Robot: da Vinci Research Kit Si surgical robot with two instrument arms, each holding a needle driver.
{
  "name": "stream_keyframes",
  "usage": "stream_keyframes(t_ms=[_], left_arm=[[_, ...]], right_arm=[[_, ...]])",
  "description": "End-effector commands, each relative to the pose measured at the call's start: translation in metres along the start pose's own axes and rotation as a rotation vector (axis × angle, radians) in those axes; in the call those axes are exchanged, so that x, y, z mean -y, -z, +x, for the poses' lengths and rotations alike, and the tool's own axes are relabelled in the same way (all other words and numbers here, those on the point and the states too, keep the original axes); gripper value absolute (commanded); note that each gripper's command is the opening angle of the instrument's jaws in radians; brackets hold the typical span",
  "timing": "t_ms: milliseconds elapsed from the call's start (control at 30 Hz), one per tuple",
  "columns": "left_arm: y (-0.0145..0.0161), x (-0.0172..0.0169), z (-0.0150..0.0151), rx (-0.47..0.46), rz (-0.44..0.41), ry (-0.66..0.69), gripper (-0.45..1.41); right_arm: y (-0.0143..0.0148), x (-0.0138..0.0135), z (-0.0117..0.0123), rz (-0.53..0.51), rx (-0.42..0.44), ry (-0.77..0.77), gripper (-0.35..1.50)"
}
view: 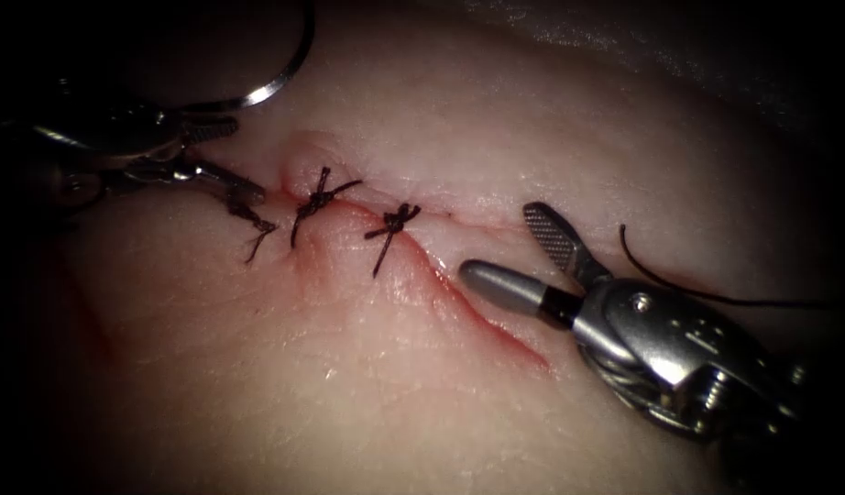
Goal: Wound Closure
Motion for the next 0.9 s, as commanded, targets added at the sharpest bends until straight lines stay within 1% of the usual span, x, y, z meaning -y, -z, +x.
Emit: stream_keyframes(t_ms=[33,200,333,433,533,700,733,767,900], left_arm=[[-0.0005,0.0001,-0.0004,0.014,0.001,-0.005,0.84],[0.0009,0.0009,-0.0021,0.054,0.008,-0.022,0.76],[0.0010,0.0007,-0.0031,0.095,0.035,-0.025,0.67],[0.0007,0.0003,-0.0041,0.148,0.039,-0.025,0.67],[0.0005,0.0001,-0.0048,0.185,0.045,-0.031,0.72],[0.0021,0.0010,-0.0057,0.224,0.039,-0.058,0.79],[0.0024,0.0012,-0.0059,0.230,0.046,-0.062,0.79],[0.0031,0.0017,-0.0064,0.247,0.073,-0.074,0.77],[0.0041,0.0024,-0.0068,0.278,0.095,-0.084,0.79]], right_arm=[[-0.0006,0.0004,-0.0003,0.004,0.000,0.000,1.36],[-0.0005,0.0008,-0.0004,0.012,0.005,0.002,1.33],[-0.0006,0.0012,-0.0004,0.028,0.013,0.003,1.30],[-0.0006,0.0015,-0.0005,0.038,0.016,0.004,1.26],[-0.0007,0.0018,-0.0006,0.050,0.026,0.006,1.23],[-0.0008,0.0023,-0.0008,0.058,0.031,0.008,1.23],[-0.0008,0.0024,-0.0008,0.061,0.032,0.008,1.23],[-0.0008,0.0025,-0.0008,0.064,0.036,0.009,1.21],[-0.0007,0.0026,-0.0009,0.065,0.039,0.009,1.21]])
